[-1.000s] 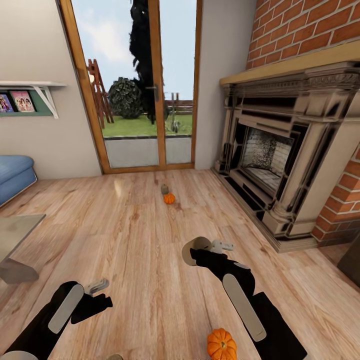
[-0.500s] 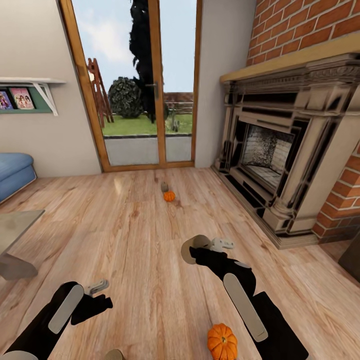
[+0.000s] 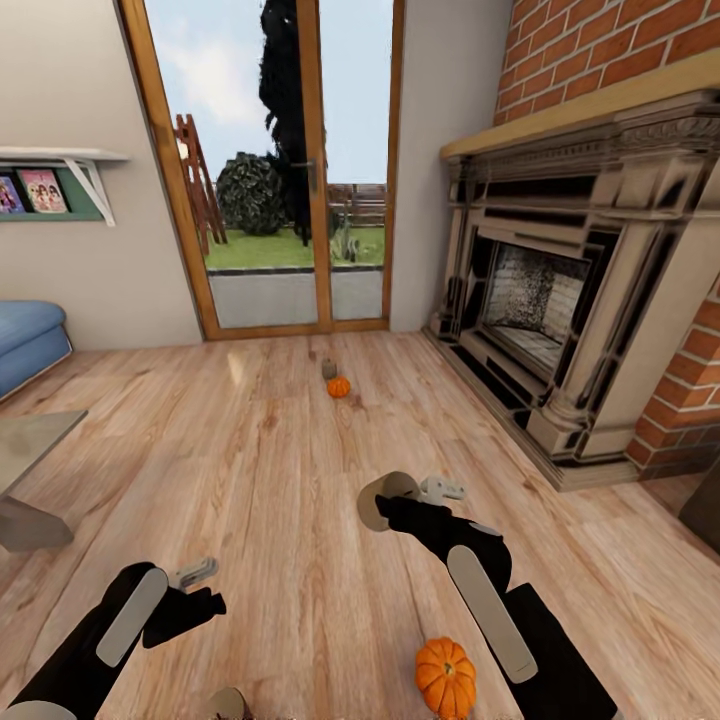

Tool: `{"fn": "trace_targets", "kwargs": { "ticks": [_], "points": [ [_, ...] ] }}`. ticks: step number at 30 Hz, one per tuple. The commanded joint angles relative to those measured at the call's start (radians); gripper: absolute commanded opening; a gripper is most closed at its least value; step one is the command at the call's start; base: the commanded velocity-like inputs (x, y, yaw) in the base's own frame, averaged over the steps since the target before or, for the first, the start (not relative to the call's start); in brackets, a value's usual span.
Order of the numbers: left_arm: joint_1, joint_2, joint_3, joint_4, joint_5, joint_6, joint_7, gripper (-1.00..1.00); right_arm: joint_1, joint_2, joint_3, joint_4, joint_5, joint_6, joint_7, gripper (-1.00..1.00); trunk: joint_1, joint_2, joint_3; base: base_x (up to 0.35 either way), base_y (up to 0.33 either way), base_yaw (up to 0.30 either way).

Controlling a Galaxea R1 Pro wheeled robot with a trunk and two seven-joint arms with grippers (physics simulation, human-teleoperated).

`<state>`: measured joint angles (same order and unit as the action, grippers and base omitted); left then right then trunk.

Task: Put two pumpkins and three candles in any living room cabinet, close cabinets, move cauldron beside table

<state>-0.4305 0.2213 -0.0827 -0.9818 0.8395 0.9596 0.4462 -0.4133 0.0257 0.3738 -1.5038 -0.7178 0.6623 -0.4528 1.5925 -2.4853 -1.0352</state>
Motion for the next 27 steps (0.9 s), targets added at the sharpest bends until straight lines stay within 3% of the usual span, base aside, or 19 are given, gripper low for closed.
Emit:
{"fn": "trace_targets", "kwargs": {
  "ticks": [1,15,17,22,27],
  "points": [
    [-0.001,0.001,-0.003,-0.002,0.011,0.001,0.010,1.00,-0.001,0.000,0.001,-0.002,-0.012,0.000,-0.010,-1.00,0.004,-0.008,-0.004,0.000,0.000,0.000],
    [-0.001,0.002,-0.003,-0.005,0.014,0.002,0.009,1.00,-0.001,-0.001,0.002,-0.026,-0.035,0.001,-0.007,-1.00,0.013,-0.018,-0.058,0.000,0.000,0.000],
    [-0.001,0.002,-0.003,-0.006,0.015,0.002,0.009,1.00,-0.001,-0.001,0.002,-0.029,-0.058,0.001,-0.007,-1.00,0.014,-0.018,-0.065,0.000,0.000,0.000],
    [-0.001,0.004,-0.002,-0.006,0.015,0.003,0.004,1.00,-0.001,-0.008,0.002,-0.031,-0.187,0.000,0.028,-1.00,0.017,-0.019,-0.085,0.000,0.000,0.000],
    [-0.001,0.008,-0.002,-0.005,0.009,0.003,-0.081,1.00,0.000,-0.062,0.002,-0.030,-0.231,0.000,0.161,-1.00,0.019,-0.021,-0.104,0.000,0.000,0.000]
  ]
}}
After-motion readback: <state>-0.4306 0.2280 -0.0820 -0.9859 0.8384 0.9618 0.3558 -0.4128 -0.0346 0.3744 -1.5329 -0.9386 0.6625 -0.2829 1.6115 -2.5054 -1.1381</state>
